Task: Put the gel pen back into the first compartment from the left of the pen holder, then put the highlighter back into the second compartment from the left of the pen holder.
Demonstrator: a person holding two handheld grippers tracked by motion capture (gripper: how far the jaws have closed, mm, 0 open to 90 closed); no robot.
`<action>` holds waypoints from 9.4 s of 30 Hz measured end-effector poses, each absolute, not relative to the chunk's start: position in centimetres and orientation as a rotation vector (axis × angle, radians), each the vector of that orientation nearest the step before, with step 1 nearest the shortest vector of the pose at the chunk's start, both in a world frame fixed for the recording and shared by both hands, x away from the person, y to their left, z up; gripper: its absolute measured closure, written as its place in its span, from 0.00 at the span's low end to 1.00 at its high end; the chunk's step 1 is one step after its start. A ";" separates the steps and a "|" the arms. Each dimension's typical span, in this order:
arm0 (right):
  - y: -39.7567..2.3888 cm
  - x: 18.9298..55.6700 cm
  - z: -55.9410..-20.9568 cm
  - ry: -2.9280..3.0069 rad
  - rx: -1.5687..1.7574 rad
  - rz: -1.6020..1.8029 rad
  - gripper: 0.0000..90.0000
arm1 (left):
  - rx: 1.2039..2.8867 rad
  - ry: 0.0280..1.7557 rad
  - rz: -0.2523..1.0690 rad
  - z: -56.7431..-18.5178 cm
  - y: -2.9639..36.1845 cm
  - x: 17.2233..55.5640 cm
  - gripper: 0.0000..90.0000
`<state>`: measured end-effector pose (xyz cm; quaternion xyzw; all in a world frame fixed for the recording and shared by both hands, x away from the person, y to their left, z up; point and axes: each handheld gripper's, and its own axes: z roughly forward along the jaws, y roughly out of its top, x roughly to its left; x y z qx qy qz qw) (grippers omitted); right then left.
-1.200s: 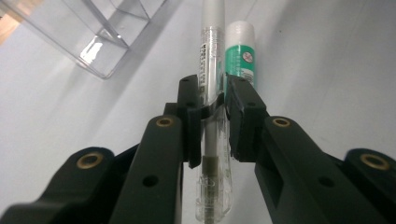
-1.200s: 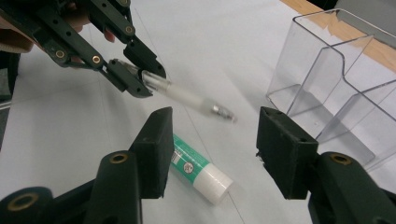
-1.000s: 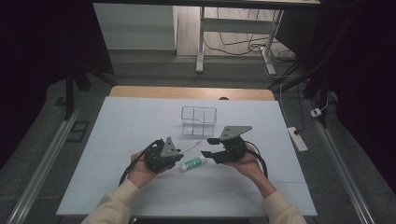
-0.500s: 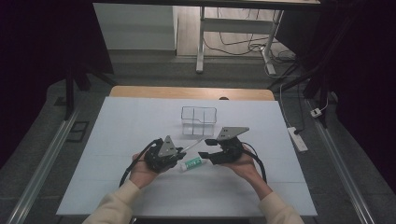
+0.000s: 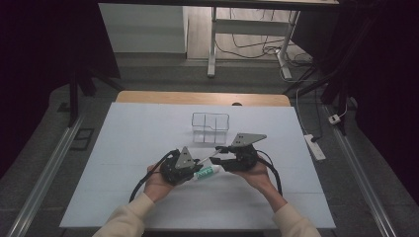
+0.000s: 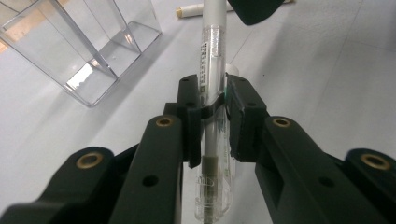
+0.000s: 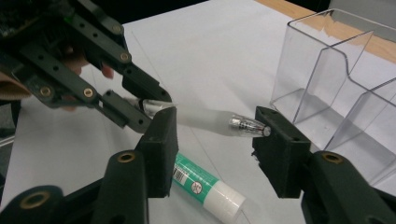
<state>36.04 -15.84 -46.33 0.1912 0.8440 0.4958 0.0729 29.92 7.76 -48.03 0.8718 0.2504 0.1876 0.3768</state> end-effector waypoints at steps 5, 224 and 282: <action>-16.2 36.2 -46.1 2.523 0.602 1.556 0.64 | 2.228 0.640 0.475 -48.1 7.4 30.0 0.85; -22.0 41.0 -44.6 2.431 0.828 1.275 0.49 | 2.096 1.051 0.417 -50.8 22.1 26.6 0.38; -19.8 45.5 -49.9 2.641 0.974 0.792 0.49 | 2.103 1.036 0.418 -50.8 21.9 26.5 0.37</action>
